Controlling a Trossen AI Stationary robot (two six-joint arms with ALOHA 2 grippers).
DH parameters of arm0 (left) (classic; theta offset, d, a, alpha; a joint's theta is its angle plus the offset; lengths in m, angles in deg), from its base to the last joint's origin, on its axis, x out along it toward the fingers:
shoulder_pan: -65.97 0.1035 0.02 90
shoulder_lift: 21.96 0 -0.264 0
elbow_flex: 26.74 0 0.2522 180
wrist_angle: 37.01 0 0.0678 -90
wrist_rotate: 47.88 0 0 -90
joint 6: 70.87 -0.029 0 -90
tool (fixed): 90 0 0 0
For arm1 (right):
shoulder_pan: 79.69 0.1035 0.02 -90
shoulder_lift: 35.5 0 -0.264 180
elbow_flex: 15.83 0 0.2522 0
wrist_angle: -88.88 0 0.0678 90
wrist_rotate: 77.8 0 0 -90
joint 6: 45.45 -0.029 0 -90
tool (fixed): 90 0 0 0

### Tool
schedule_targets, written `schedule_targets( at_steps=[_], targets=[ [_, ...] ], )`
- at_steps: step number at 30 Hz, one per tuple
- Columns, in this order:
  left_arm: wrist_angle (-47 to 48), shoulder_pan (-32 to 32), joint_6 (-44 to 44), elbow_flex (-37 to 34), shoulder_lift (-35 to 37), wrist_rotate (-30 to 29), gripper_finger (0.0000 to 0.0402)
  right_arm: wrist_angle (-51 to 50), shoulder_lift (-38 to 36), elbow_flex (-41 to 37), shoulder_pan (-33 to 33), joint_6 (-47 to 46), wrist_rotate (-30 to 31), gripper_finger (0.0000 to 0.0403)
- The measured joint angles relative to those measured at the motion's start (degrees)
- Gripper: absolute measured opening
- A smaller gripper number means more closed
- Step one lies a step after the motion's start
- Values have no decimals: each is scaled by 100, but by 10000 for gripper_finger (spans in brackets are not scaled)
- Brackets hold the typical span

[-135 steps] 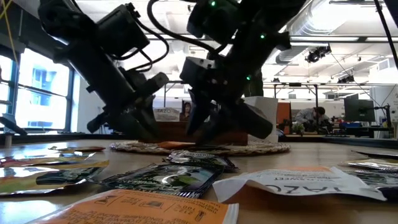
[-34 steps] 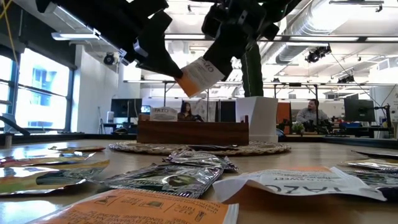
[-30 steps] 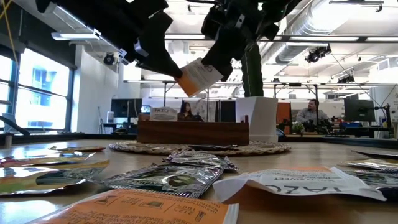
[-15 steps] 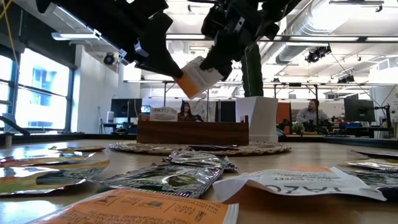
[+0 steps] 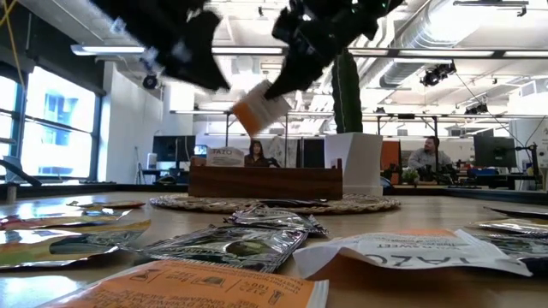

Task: Pick & Place Tea
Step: Put the orange tea pack into the left section of the wooden organizer

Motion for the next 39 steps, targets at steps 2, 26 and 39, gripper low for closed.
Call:
schedule_targets(
  at_steps=[2,26,39],
  targets=[
    [454,-3,114,92,289,-49,181,-62,25,214,-26,209,92,2],
    [2768,-4,101,678,1693,-84,182,-3156,3282,4378,-512,955,237,4],
    [2772,-3,90,678,1691,-107,182,-2958,3353,4443,-514,904,349,105]
  ],
)
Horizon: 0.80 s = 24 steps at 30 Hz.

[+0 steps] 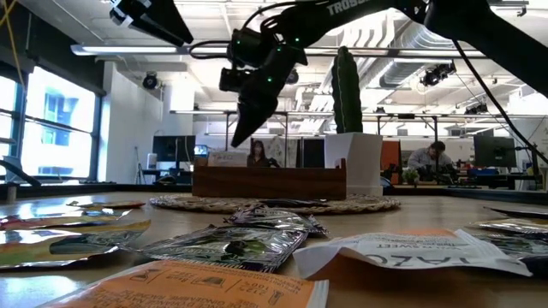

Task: Pick & Place Tea
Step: Put the orange tea pack into the left section of the wooden organizer

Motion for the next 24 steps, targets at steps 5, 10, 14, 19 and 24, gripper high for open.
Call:
schedule_targets(
  at_steps=[5,10,14,19,24],
  targets=[
    [35,0,20,0,0,2,182,-69,-100,-11,34,-20,318,141],
    [138,0,-81,0,0,-2,182,-387,-564,-11,151,-32,329,154],
    [133,0,-198,0,-1,425,182,-712,-1038,-11,306,-54,705,149],
    [77,0,-192,0,-28,1504,182,-1144,-1662,-9,499,-358,900,137],
    [69,0,-183,0,-28,2696,182,-1667,-2110,-222,666,-525,449,129]
  ],
)
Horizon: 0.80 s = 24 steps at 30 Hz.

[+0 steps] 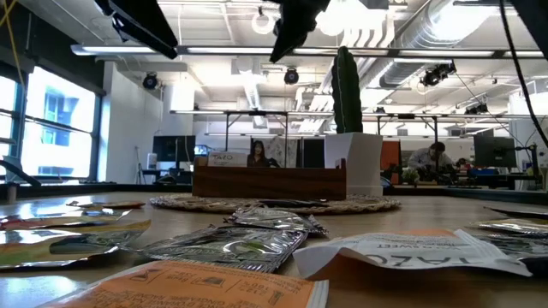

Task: Pick & Place Tea
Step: Put the orange tea pack into the left section of the wooden organizer

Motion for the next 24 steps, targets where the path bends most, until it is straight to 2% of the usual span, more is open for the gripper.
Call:
schedule_targets(
  at_steps=[6,11,17,24],
  targets=[
    [-35,0,0,0,0,879,182,-4,-549,-1225,264,-371,-568,129],
    [-85,0,-1,0,0,1025,182,591,-1149,-2806,690,-860,-430,129],
    [-281,0,-3,0,0,1059,182,2223,-1862,-4534,1393,-1423,-32,129],
    [-298,0,-9,0,2,1058,182,5281,-2330,-6360,2339,-1173,-38,129]
  ],
)
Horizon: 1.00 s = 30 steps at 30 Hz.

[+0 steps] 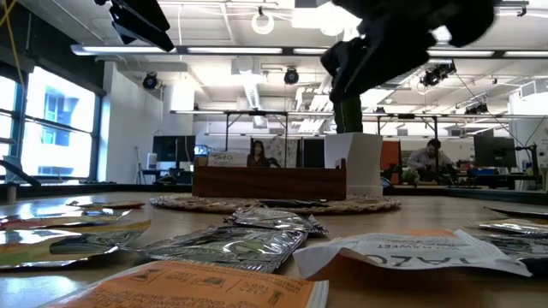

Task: Pick & Place Tea
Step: Put the orange tea pack into the left section of the wooden organizer

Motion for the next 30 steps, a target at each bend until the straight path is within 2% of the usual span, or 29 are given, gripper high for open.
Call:
schedule_targets(
  at_steps=[4,9,16,22,24,27,30],
  targets=[
    [-7,0,0,0,0,0,182,1485,48,-689,535,153,118,129],
    [-17,0,0,0,0,8,182,2443,261,-1201,1081,397,576,129],
    [-19,-1,0,0,0,9,182,3498,672,-1388,1555,433,433,129],
    [-167,0,-113,0,0,-242,182,4699,1524,-1341,1878,500,75,129],
    [-260,0,-114,0,0,-258,182,4776,1837,-1154,2028,673,75,129],
    [-395,-2,-114,0,0,-260,182,4648,2246,-776,2202,970,500,129],
    [-563,-2,-113,0,-2,-261,182,4088,2500,-377,2273,1044,834,129]
  ],
)
